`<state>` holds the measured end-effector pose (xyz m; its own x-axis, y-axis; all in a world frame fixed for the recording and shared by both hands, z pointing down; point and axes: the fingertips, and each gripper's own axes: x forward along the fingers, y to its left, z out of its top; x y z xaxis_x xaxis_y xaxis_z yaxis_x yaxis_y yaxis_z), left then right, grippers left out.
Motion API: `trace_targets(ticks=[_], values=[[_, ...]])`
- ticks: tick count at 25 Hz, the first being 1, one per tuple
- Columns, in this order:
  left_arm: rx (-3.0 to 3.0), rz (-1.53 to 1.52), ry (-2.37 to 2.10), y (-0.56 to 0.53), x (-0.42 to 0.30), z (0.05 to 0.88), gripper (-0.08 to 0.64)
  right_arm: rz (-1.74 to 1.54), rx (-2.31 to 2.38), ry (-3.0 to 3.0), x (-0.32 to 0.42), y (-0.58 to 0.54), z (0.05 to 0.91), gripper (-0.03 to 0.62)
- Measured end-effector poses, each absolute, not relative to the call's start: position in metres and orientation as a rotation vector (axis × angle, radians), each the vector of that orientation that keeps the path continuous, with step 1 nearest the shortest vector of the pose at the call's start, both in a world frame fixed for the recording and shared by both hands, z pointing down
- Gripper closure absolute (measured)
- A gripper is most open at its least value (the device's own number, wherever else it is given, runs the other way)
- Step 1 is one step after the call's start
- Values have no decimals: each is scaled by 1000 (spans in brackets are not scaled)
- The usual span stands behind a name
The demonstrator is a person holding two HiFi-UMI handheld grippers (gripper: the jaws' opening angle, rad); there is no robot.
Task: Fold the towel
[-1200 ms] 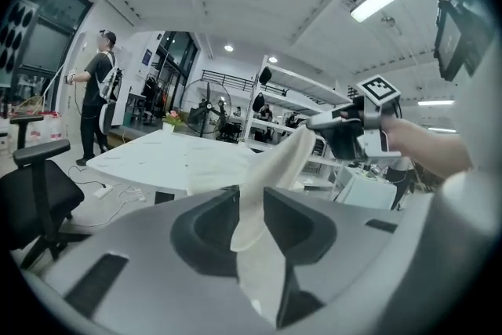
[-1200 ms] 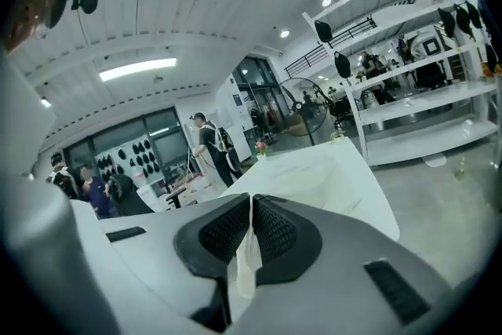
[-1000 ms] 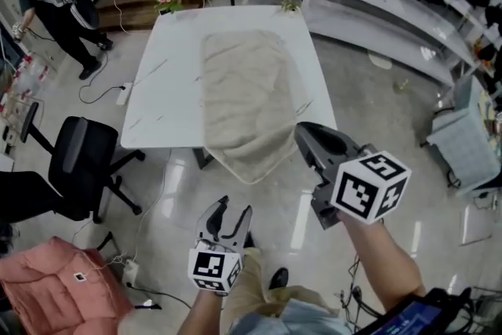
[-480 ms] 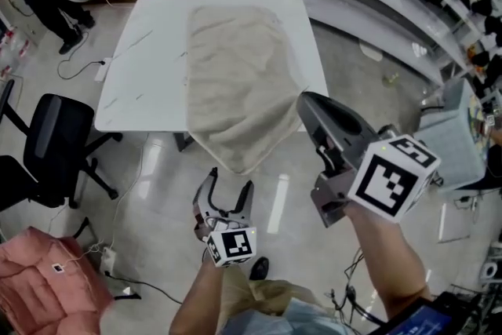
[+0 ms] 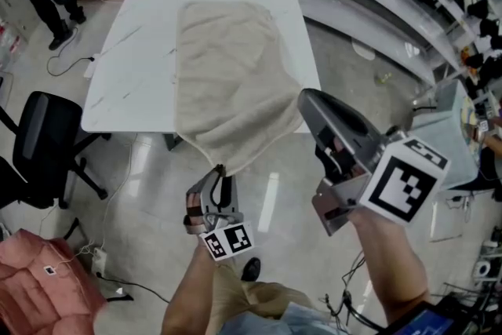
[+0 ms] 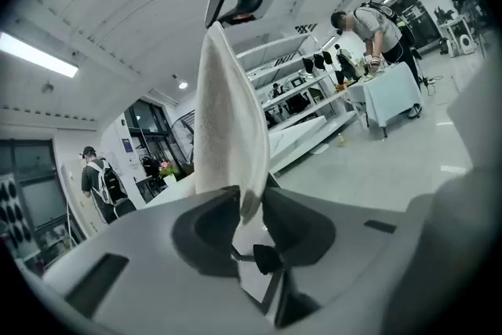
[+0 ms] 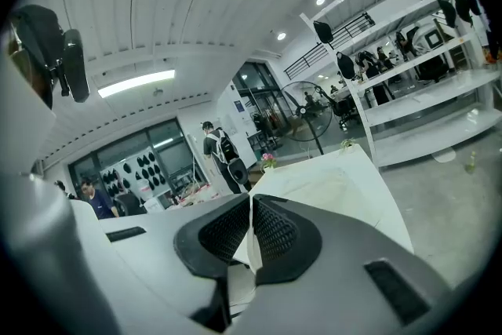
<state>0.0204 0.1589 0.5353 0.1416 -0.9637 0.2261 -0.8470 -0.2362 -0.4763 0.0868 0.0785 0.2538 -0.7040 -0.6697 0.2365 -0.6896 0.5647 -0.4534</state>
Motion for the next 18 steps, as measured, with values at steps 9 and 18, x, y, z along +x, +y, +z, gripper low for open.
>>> trace_targets(ticks=[9, 18], values=[[-2274, -758, 1541, 207, 8, 481, 532, 988, 1202, -2690, 129, 92, 287, 565], [-2378, -779, 1296, 239, -19, 410, 532, 1154, 1198, -2567, 180, 131, 341, 565]])
